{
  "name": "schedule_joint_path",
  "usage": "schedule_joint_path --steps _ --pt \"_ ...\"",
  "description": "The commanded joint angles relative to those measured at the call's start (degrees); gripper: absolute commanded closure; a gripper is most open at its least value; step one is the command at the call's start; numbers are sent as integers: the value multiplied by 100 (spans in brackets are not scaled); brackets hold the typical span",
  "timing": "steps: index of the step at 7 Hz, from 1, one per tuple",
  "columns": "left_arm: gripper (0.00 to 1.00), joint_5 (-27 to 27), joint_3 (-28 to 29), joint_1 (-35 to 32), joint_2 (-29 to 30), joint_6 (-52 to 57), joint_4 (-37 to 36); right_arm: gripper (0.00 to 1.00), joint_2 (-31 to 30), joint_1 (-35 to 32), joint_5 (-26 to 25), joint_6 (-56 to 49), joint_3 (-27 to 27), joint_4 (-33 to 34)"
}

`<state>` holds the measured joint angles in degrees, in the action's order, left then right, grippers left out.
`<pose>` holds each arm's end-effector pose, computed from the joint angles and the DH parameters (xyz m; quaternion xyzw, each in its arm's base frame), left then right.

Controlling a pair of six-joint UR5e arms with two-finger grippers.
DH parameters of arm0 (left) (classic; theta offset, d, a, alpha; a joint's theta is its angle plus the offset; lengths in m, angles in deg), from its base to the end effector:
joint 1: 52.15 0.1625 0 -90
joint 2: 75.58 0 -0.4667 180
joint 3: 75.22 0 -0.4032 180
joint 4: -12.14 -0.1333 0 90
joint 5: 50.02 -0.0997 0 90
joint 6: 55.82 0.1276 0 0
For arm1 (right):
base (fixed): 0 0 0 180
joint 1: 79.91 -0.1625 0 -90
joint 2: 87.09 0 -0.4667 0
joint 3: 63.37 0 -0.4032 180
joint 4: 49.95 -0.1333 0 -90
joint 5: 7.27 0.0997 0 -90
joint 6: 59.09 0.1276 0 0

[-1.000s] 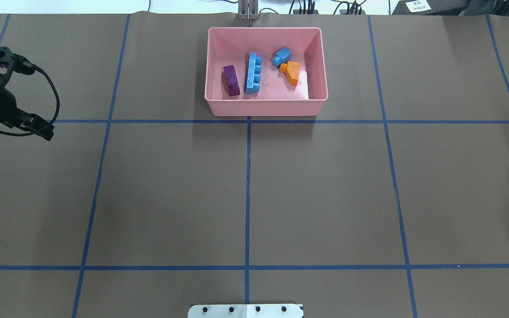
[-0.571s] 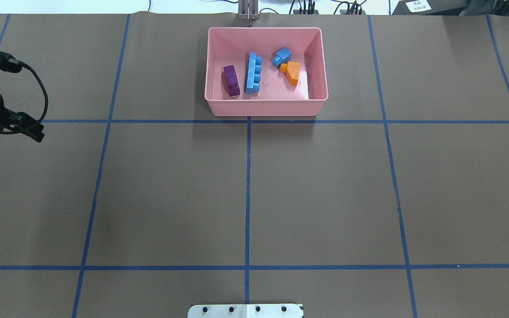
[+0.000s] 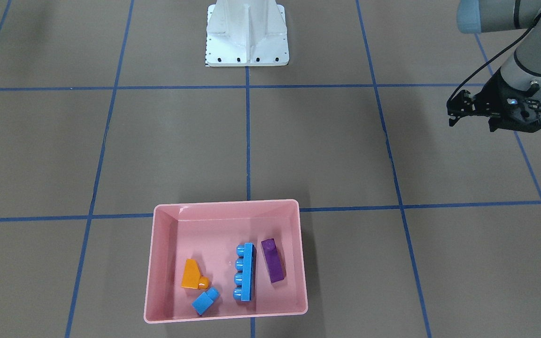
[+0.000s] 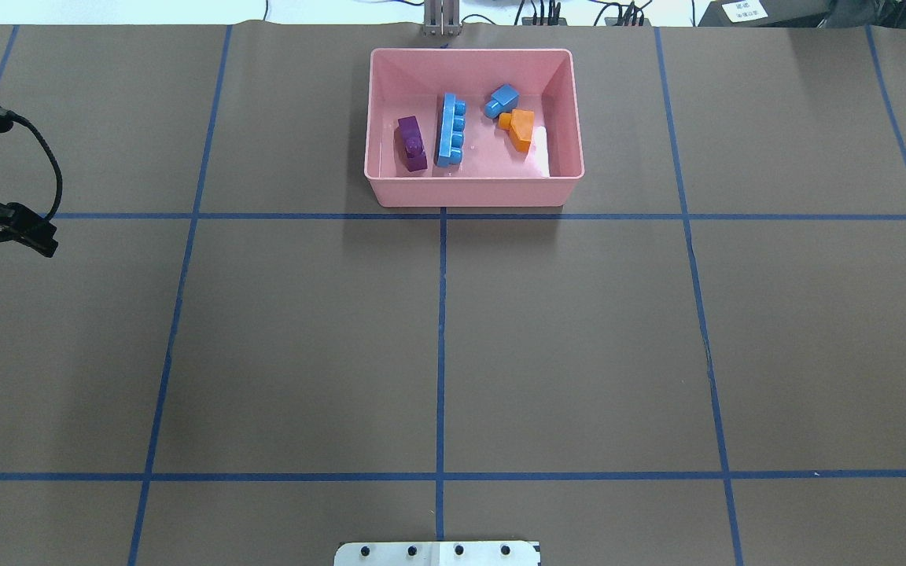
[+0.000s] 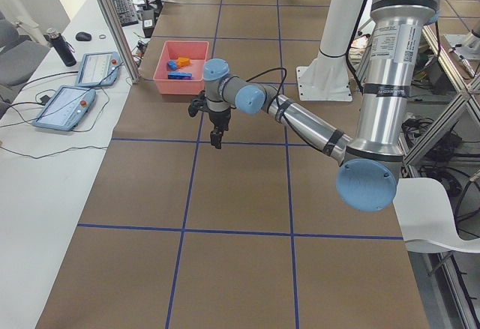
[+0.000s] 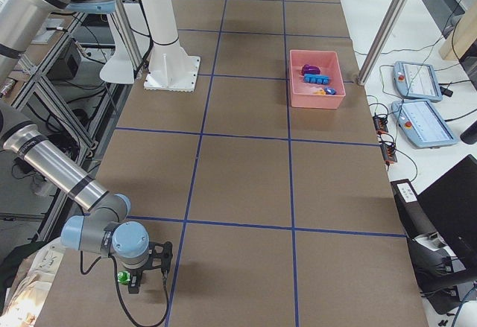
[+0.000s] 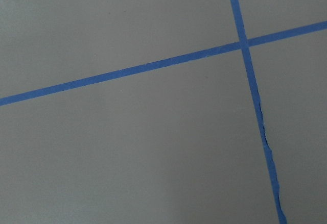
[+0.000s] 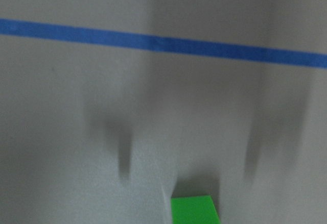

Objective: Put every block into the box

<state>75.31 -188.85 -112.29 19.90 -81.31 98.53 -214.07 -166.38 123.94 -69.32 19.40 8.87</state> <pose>0.2131 -0.4907 0.4820 0.0488 0.3598 0.1024 0.9261 0.0440 -0.0866 0.9325 -0.0856 -0.3553 -0.0718 0.9281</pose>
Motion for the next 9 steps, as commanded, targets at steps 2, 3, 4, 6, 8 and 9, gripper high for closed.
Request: schedule_joint_path --steps 2,3,4,6,8,9 --pt "0 0 -80 3 5 0 1 19 -2 -89 159 3 -700 -361" --pt "0 0 -80 3 5 0 1 99 -2 -151 151 -49 -702 -380" --pt "0 0 -80 -6 14 -9 1 100 -2 -186 177 -58 -693 -380" --pt "0 0 -80 -6 14 0 1 100 137 -450 361 151 277 -180" --pt "0 0 -98 -6 5 -9 -8 100 1117 -346 466 1509 1350 713" --pt "0 0 -124 -6 -4 -9 1 100 2106 56 641 2063 1381 1275"
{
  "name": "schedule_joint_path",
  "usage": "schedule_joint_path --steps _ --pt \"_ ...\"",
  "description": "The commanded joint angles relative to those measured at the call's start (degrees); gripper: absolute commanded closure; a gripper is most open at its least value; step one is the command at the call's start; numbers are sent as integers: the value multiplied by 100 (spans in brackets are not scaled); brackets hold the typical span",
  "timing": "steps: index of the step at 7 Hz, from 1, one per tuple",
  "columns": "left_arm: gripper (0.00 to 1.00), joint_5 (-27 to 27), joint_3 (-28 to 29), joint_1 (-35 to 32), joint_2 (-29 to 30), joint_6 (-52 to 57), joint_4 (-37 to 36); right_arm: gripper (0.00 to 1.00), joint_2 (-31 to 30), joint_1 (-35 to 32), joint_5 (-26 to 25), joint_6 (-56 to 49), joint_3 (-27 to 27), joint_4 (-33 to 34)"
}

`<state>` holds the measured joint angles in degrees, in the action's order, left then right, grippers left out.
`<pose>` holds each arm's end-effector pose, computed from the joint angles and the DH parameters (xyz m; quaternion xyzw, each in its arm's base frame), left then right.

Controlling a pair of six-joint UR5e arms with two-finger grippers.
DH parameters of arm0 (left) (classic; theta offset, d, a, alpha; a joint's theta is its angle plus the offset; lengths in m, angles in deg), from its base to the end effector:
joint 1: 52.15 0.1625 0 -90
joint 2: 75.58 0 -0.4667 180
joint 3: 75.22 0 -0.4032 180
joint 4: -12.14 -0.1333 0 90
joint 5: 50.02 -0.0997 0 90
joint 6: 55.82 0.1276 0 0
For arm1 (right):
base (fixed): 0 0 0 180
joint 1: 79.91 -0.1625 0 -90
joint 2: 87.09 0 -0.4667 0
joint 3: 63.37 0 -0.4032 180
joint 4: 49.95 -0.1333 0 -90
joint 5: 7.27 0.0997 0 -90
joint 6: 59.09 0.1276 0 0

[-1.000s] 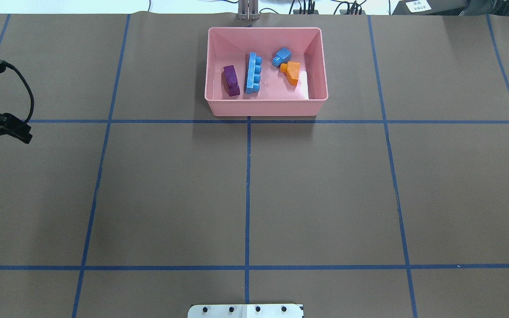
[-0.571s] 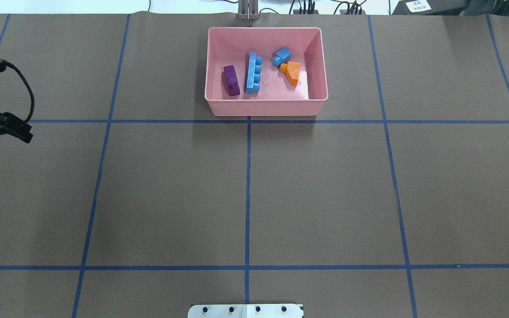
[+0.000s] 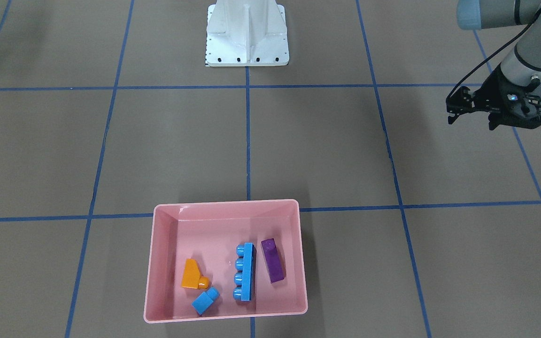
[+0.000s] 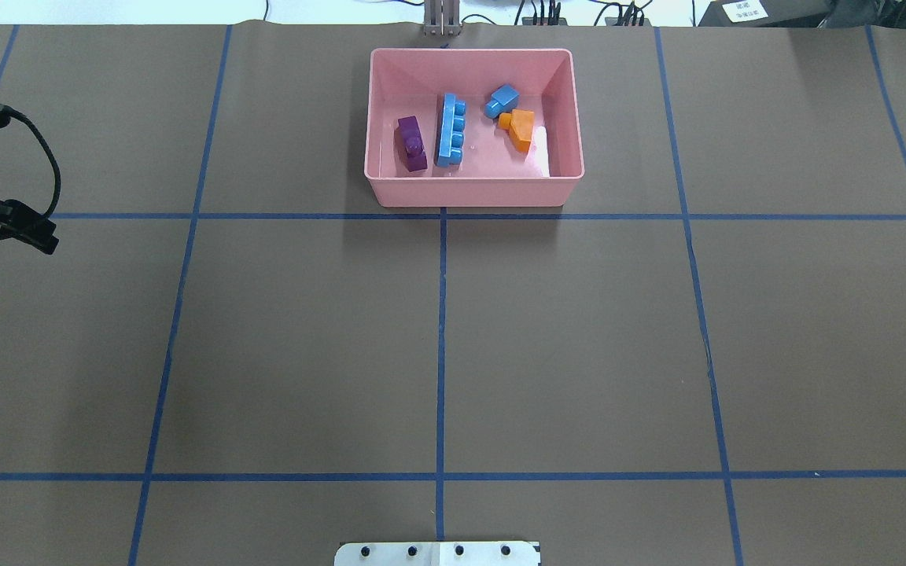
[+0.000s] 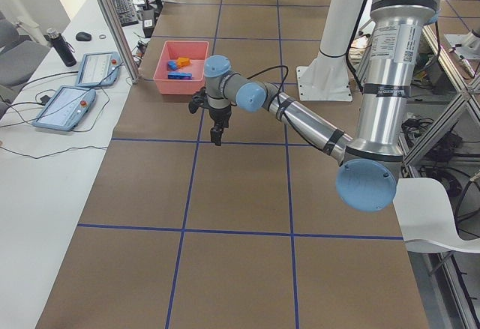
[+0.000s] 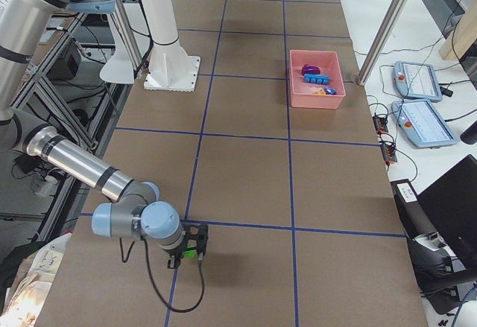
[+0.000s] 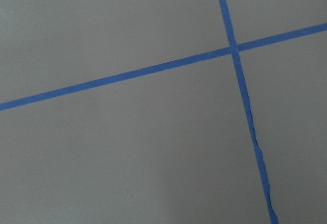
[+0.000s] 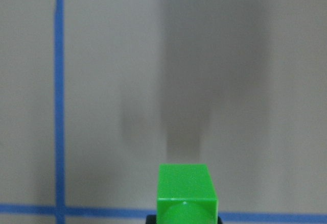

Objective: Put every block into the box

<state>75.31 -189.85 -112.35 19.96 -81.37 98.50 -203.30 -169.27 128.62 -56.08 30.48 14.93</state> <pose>0.2114 -0.4889 0.4730 0.0564 0.3631 0.1040 0.9242 0.0387 -0.2711 0.8185 0.0098 -0.3902 0.0097 0.9206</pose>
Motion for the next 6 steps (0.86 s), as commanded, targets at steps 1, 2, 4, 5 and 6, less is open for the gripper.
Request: schedule_joint_path --steps 1,2,4,5,6 --pt "0 0 -24 0 -10 -3 4 100 2057 740 184 1354 291 1249" --pt "0 0 -24 0 -10 -3 -5 100 3050 1292 158 2160 239 1638" --pt "0 0 -24 0 -19 -3 -5 100 4748 2434 -16 3961 -40 1957" --pt "0 0 -24 -9 -19 -3 -5 100 5740 2797 -244 4571 -643 1941" --pt "0 0 -16 -9 -19 -3 -5 100 6794 3175 -307 5125 -1510 1915"
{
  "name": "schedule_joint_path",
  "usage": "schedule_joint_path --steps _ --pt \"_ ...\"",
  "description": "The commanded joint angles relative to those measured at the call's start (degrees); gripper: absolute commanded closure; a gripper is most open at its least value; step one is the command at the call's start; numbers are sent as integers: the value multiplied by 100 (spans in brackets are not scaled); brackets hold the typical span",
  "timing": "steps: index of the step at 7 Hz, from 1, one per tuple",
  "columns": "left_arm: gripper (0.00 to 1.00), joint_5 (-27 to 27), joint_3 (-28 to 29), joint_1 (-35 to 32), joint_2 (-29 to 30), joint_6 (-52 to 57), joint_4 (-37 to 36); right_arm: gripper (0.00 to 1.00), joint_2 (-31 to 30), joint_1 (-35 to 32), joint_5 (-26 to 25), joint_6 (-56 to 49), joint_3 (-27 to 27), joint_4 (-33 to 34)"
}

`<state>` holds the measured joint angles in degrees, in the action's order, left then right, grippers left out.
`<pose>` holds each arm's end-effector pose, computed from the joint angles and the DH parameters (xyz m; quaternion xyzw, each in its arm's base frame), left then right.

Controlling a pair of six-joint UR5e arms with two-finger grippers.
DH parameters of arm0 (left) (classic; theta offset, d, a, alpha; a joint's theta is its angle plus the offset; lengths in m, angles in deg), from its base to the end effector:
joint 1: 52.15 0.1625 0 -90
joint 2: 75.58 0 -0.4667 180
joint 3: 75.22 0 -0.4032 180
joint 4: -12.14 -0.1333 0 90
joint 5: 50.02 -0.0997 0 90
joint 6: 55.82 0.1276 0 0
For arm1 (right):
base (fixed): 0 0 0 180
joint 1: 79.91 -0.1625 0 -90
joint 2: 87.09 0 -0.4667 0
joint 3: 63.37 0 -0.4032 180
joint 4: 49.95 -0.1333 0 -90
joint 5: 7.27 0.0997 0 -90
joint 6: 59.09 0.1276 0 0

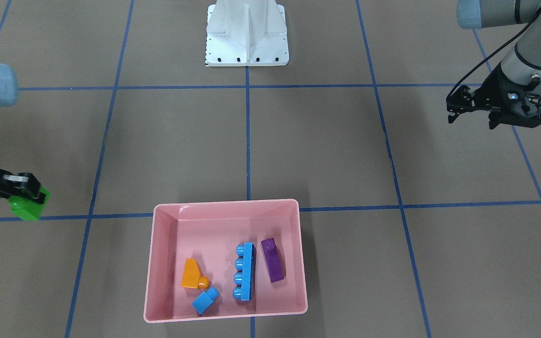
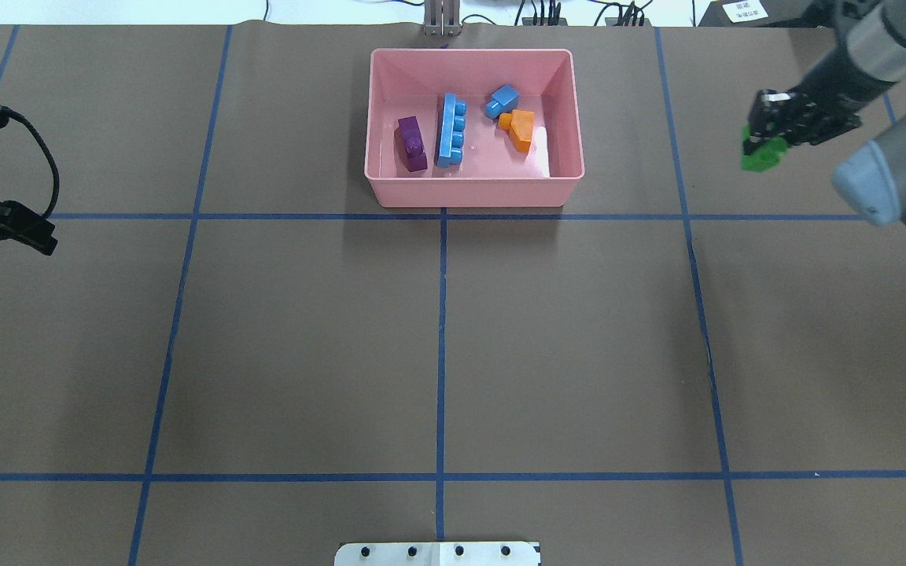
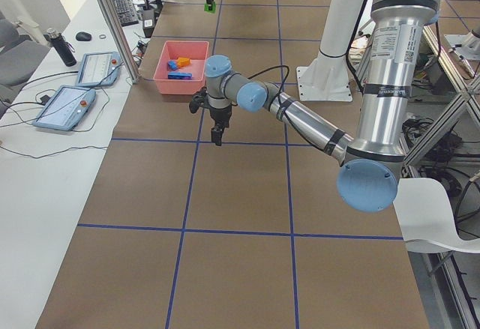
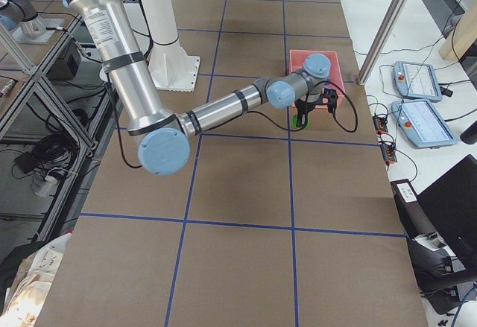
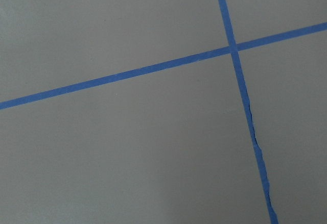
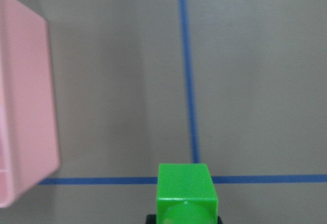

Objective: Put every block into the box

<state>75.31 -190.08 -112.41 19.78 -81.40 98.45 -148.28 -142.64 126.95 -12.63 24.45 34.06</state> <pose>0.2101 -0.4877 0.4728 0.0565 0.3631 0.1032 0.9243 -0.2899 -0.6590 0.4140 -0.0086 -0.4451 0.0440 0.8944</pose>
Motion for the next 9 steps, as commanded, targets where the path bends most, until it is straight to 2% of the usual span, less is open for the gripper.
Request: schedule_joint_path --steps 1,2,3,4,5,6,8,9 --pt "0 0 7 -3 0 0 0 100 2434 742 -489 1030 -1943 -34" --pt "0 0 -1 -3 -9 0 0 100 2854 953 -789 1137 -2493 -191" --pt "0 0 7 -3 -9 0 0 100 3180 1190 -1157 1555 -3020 -749" --pt "0 0 7 -3 -9 9 0 1 3271 1444 -1622 2125 -3182 -1016" --pt "0 0 7 -3 -9 0 0 0 3185 1569 -1670 2148 -3166 -1018" --pt "0 0 25 -3 -9 9 0 0 2984 1535 -1523 2140 -2792 -923" --pt "0 9 -10 -38 -131 70 17 0 1617 1046 -892 2061 -1258 -712" --pt "0 9 16 -230 -193 427 9 0 1149 625 -505 1843 -693 -537"
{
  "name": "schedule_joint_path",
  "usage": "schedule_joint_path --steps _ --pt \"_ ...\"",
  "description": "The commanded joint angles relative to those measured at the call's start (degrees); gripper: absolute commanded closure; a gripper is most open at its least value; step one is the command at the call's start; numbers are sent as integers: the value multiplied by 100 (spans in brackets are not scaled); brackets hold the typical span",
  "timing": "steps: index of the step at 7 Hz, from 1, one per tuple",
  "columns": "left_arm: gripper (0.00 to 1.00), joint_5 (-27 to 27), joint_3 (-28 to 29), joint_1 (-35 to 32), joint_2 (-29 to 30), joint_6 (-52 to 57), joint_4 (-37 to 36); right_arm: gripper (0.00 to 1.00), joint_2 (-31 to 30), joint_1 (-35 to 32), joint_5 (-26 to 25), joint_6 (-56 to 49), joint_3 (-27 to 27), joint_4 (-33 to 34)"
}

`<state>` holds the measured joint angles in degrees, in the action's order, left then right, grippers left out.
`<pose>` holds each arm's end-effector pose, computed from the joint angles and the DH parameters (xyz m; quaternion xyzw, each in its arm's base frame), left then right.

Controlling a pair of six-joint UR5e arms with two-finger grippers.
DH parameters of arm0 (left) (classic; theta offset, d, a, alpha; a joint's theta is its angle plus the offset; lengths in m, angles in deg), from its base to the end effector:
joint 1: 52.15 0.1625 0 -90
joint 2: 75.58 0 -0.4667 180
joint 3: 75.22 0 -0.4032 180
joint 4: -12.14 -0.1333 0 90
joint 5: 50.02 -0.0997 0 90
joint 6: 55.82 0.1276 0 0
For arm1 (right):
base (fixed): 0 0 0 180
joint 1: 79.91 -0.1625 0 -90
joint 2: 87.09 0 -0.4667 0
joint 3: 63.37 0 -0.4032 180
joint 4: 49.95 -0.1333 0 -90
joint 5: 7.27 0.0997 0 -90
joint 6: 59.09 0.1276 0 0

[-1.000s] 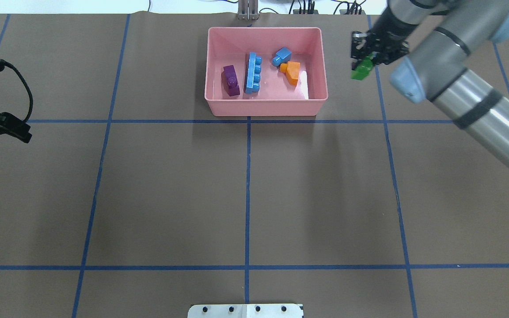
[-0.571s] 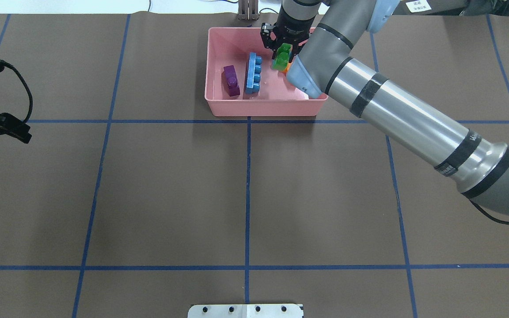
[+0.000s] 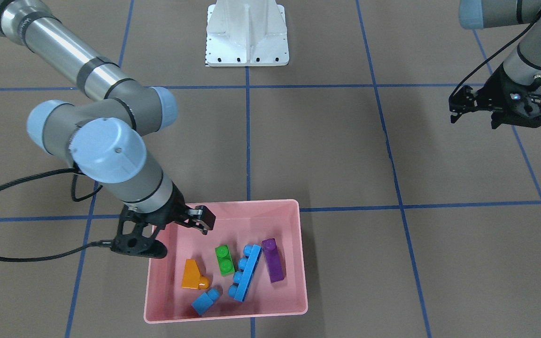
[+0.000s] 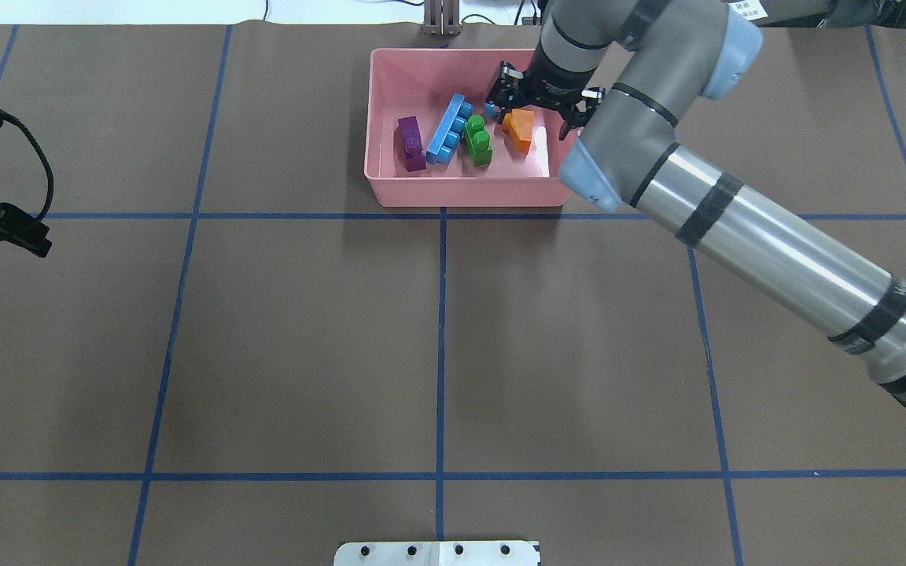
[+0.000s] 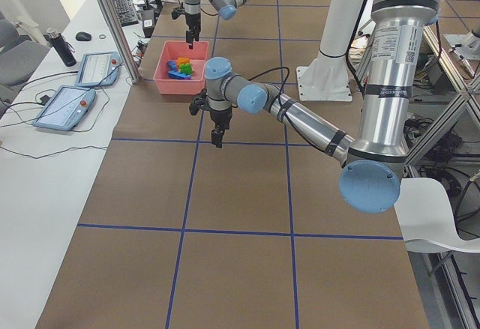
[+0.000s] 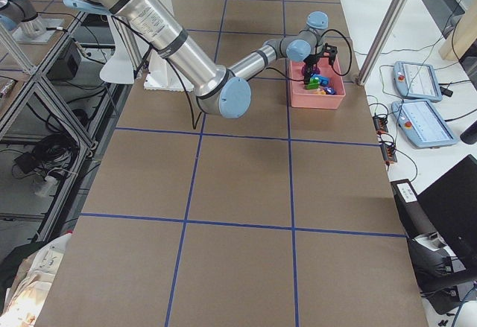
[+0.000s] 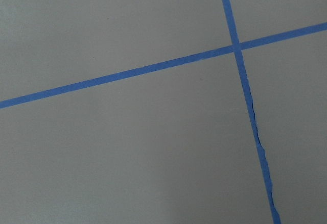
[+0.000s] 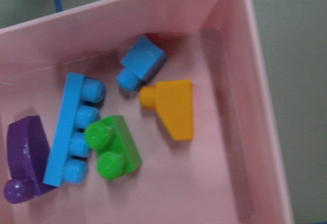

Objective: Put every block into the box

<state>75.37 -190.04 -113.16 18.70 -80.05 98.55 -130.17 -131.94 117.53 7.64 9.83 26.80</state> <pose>0.2010 -0.4853 0.4828 0.0553 0.3593 0.1056 0.9256 -0.4655 -0.6947 0.2866 -0.0046 -0.4489 0.1132 0.8864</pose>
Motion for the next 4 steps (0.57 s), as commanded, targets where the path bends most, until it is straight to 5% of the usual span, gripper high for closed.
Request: schedule_joint_path --steps 1,3,4 --pt "0 3 4 -278 -251 478 25 0 -1301 -632 518 -430 1583 530" --pt "0 491 117 -673 -480 1170 43 0 -3083 -1071 519 -1743 3236 1269" --pt "0 626 257 -979 -507 1583 35 0 -3936 -1413 545 -2673 3583 1272"
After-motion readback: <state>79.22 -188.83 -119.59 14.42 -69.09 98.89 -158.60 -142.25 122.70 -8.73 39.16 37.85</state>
